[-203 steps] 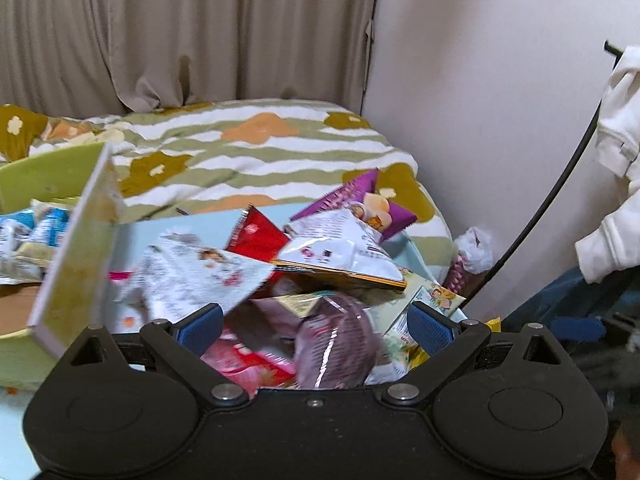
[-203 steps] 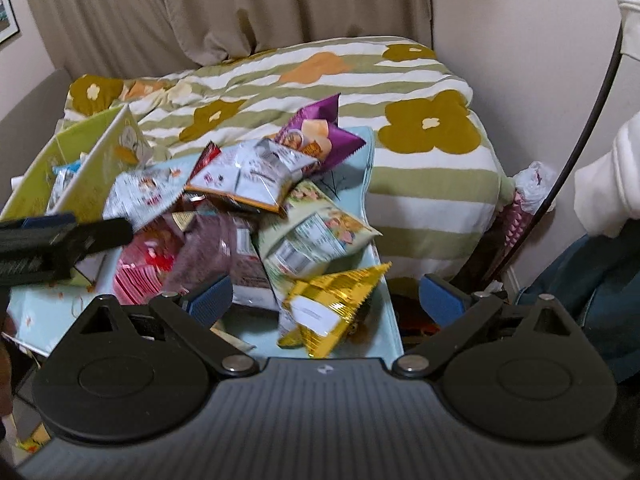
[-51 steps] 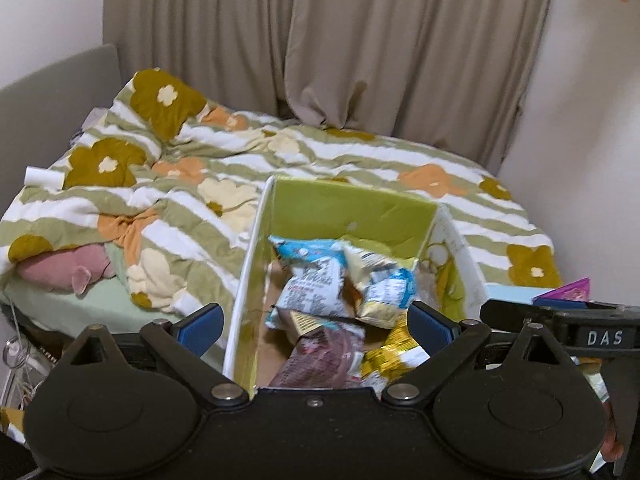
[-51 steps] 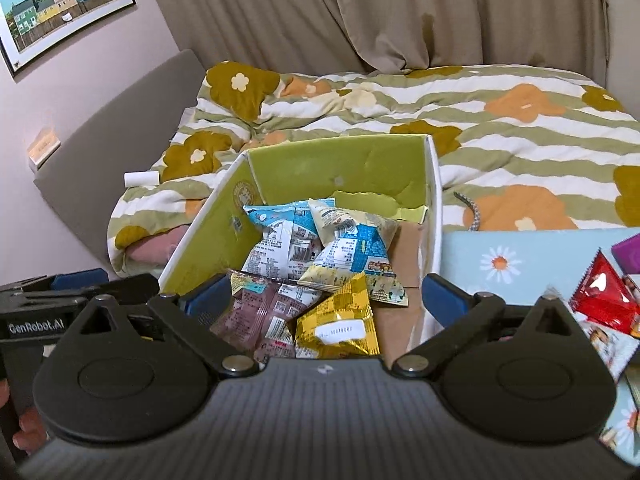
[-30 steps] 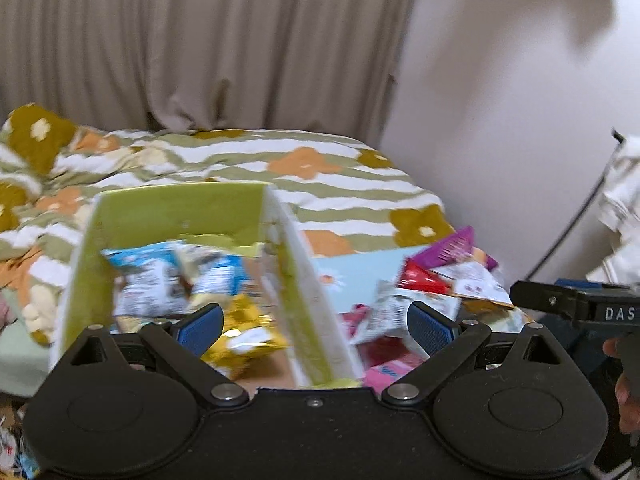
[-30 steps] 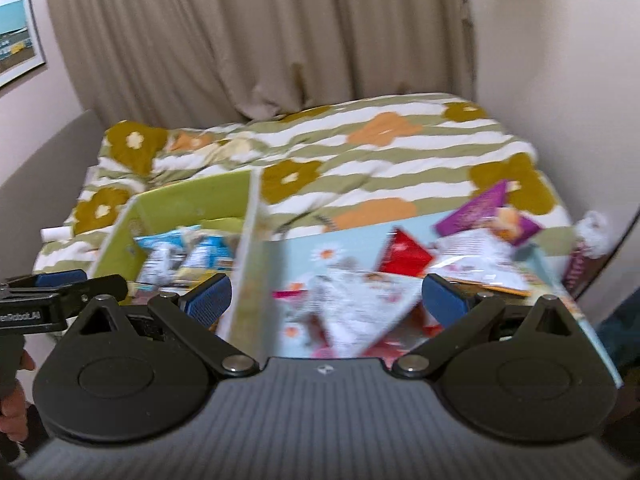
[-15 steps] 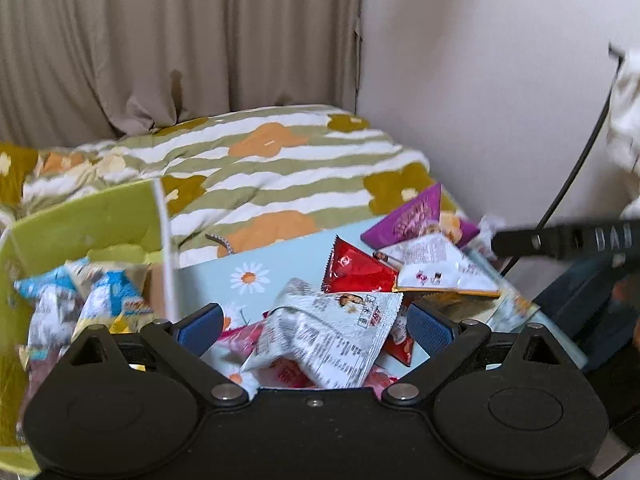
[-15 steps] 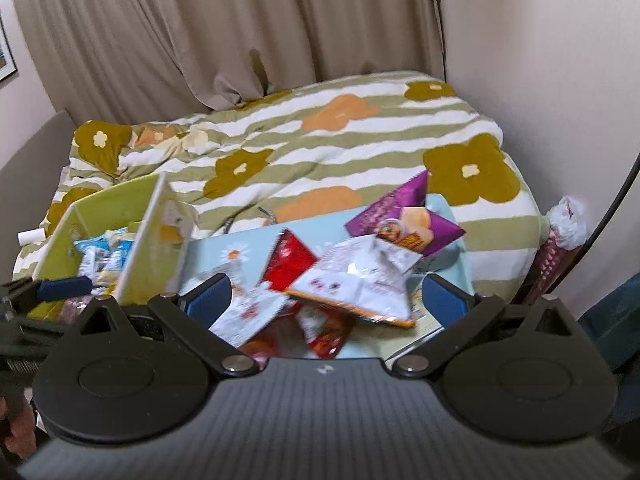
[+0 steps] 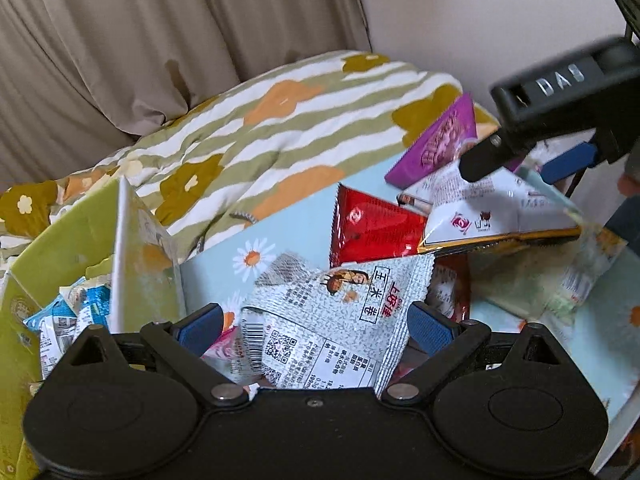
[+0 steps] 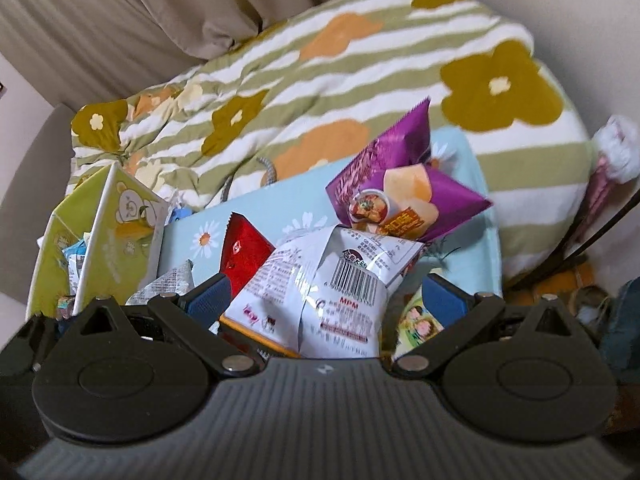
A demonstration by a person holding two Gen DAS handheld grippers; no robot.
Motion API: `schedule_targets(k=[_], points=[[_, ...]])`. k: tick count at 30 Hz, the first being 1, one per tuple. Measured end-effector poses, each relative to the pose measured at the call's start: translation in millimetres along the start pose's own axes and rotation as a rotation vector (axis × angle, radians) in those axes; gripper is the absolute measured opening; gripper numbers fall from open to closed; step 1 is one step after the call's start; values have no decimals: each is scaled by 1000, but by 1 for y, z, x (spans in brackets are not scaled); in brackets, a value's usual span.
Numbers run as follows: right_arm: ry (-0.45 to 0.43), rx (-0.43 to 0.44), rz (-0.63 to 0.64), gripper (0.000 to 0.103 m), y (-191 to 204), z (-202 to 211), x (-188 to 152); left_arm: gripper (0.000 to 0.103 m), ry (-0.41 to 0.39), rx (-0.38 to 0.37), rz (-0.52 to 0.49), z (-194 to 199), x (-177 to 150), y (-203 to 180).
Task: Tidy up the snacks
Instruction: 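Grasp the grey printed packet with the left gripper while the right grasps the white MPM packet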
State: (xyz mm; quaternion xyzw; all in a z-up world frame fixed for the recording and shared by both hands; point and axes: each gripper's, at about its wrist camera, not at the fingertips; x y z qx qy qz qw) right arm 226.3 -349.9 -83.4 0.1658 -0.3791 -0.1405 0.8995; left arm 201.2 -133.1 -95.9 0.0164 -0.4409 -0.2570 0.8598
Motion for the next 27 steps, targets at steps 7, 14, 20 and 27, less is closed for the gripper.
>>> schedule_targets(k=[7,14,20,27], points=[[53,20,-56,103,-15,-27,2,98,30,42,-40,-18,-3,-10],[73,47,-96,103,-22,-39,3,84,55,75,-29,-21,-5,-6],[78,60,-102,103,-22,-39,3,77,43,76,-7,-18,-3,-6],[86,73,-106,103,-18,-41,2,76,31,89,35,-9,-1,-4]])
Point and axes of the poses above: each gripper's, at about its wrist camera, not at the fingertips, and z roughly against the way its jaws point, y to its left, x to its top, and after that the axes turned 13 degrees about -y, right-handed
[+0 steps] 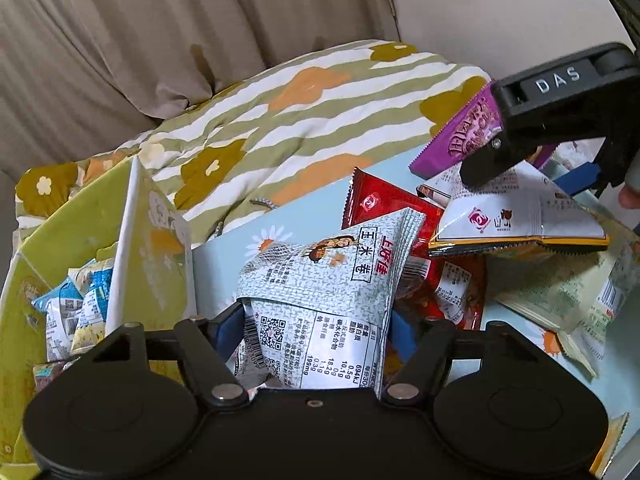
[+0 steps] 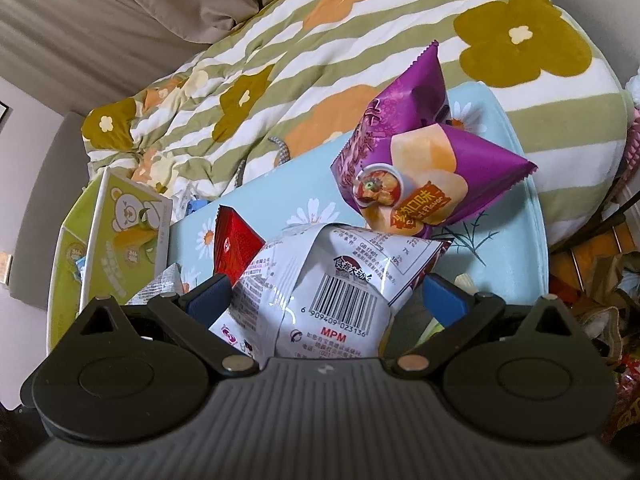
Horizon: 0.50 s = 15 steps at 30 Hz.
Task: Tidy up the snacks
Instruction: 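Grasp the grey printed packet with the left gripper while the right grasps the white MPM packet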
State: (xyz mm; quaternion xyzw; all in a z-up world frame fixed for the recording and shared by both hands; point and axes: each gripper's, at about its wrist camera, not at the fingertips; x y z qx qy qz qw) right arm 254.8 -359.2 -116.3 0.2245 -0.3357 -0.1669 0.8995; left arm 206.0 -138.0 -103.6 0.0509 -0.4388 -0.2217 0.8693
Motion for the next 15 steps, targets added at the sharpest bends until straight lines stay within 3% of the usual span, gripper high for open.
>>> schedule_targets(k=[8,10,15], points=[[-9,19,23,103,4,5,-2,75,-19,5,22,10,2,2],[-18,22,31,92,5,9,-3,75,-28,8,26,13,2,2],[-36,33,36,82,5,19,-5,75,-50,11,31,23,4,3]])
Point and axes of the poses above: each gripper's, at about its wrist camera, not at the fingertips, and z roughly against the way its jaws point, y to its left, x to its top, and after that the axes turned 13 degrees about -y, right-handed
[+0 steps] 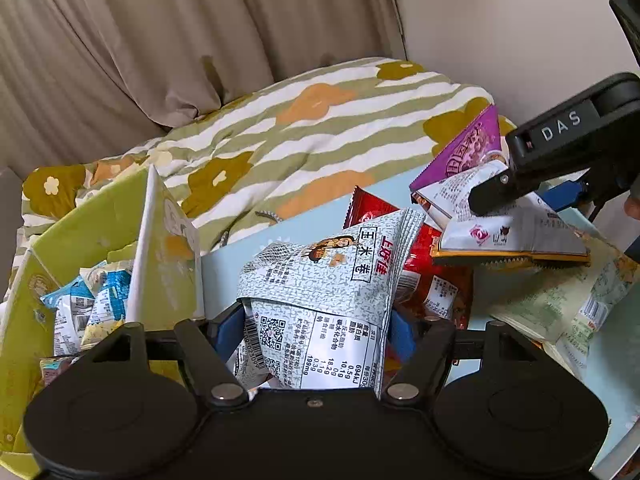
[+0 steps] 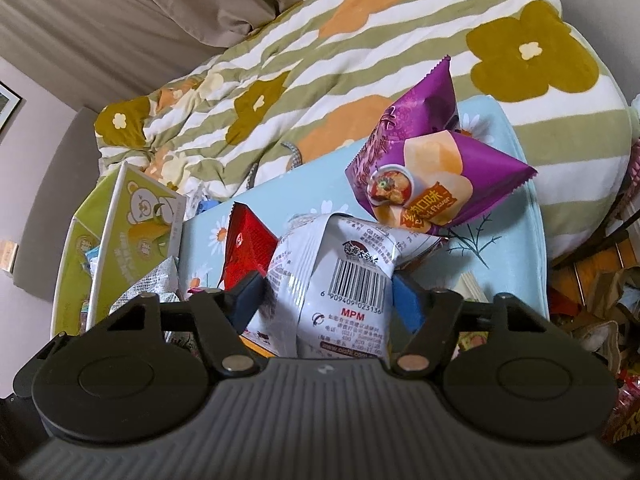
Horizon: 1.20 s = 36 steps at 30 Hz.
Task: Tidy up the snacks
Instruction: 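Grasp the grey printed packet with the left gripper while the right grasps the white MPM packet, then carry both packets toward the yellow box and release the left packet inside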
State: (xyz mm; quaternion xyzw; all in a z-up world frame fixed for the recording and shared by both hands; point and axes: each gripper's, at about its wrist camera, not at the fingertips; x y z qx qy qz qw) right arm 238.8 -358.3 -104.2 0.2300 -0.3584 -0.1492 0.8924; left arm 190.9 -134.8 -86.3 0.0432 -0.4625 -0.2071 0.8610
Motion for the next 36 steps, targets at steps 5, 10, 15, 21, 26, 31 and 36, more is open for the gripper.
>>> schedule_targets(k=[5,10,15,21,26,31,36], points=[[-27,14,5,75,3,13,-3,75,-32,10,13,14,5,2],[-57,29,23,74,11,29,-6,75,-69,26,28,33,10,5],[-101,51,44,74,25,49,-6,75,-116,64,59,57,18,17],[-153,128,85,74,56,74,-2,75,-183,131,100,92,28,45],[-188,196,112,74,95,86,-4,76,-217,189,121,117,25,76],[-202,254,140,74,141,85,-14,76,-216,250,157,129,16,120],[-199,285,157,74,184,78,-26,76,-208,287,164,130,3,162]])
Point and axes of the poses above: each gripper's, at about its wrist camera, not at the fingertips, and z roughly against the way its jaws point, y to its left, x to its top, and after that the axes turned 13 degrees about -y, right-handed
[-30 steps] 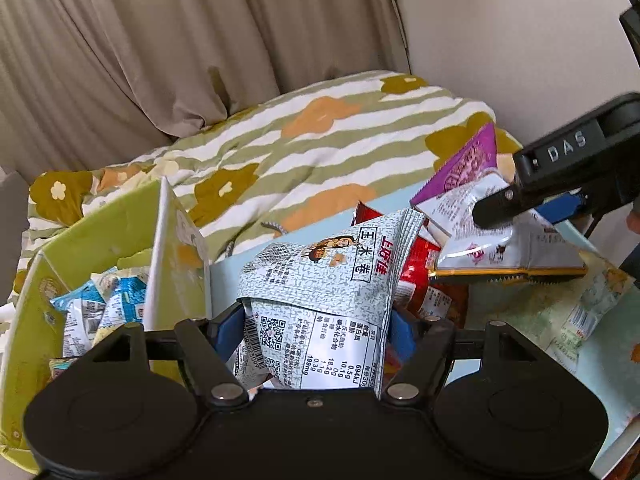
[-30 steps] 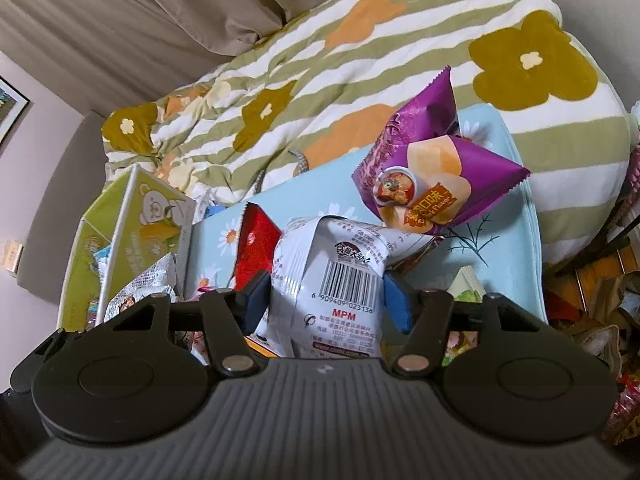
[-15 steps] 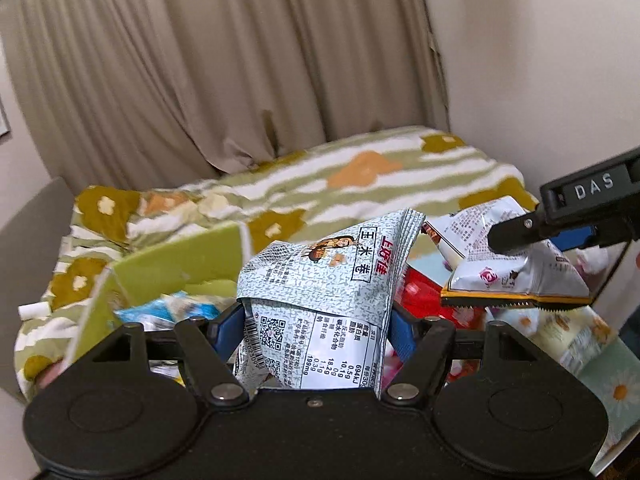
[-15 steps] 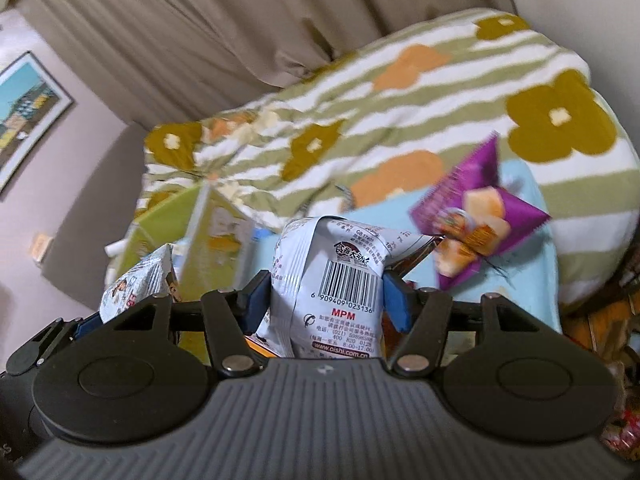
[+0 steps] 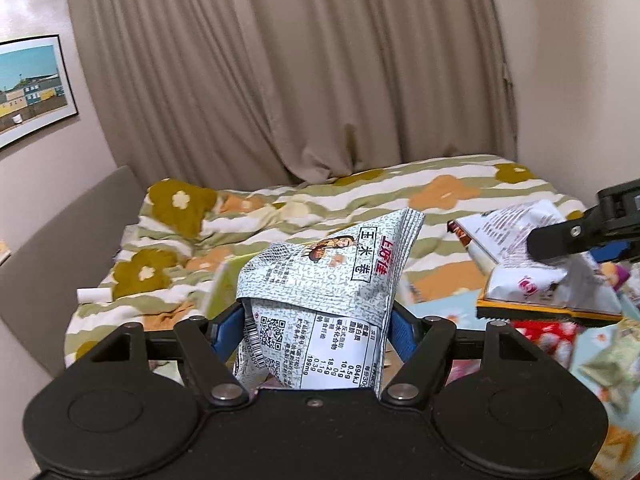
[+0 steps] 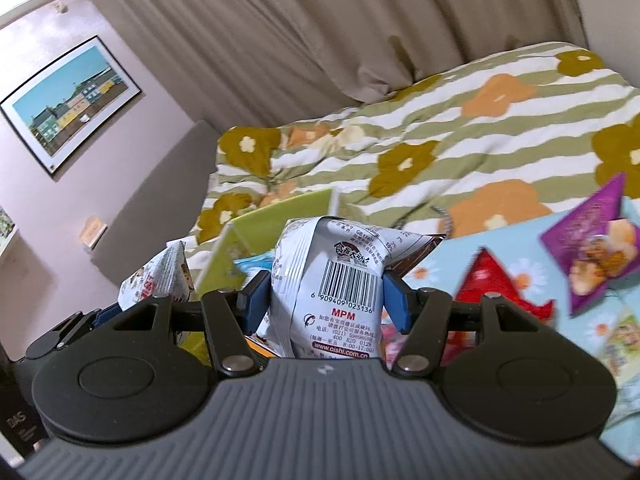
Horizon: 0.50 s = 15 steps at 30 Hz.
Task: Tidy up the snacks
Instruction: 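Carry both packets toward the yellow box and release the left packet inside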
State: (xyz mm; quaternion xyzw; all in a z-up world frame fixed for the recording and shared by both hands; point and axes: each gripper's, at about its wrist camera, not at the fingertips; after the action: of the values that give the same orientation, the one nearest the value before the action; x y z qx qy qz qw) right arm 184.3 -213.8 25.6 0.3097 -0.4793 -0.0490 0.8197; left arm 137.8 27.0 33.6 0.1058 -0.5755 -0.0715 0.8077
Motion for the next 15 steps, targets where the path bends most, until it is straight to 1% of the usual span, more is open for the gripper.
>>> schedule_targets(k=[4,8,9,11,12,13,15], points=[[3,15,17,74,32,-19,-7,76,26,14,4,-17,-11,30],[17,11,31,74,59,-40,-16,77,53,8,10,-35,-25,51],[20,7,34,74,66,-46,-18,79,60,3,9,-39,-29,54],[22,-4,37,74,76,-53,-22,88,76,-27,10,-48,-37,60],[22,-10,36,74,81,-58,-24,94,82,-43,10,-50,-40,63],[21,-15,34,74,85,-59,-26,99,86,-55,11,-50,-43,64],[17,-27,33,74,91,-65,-30,102,81,-90,19,-48,-48,70]])
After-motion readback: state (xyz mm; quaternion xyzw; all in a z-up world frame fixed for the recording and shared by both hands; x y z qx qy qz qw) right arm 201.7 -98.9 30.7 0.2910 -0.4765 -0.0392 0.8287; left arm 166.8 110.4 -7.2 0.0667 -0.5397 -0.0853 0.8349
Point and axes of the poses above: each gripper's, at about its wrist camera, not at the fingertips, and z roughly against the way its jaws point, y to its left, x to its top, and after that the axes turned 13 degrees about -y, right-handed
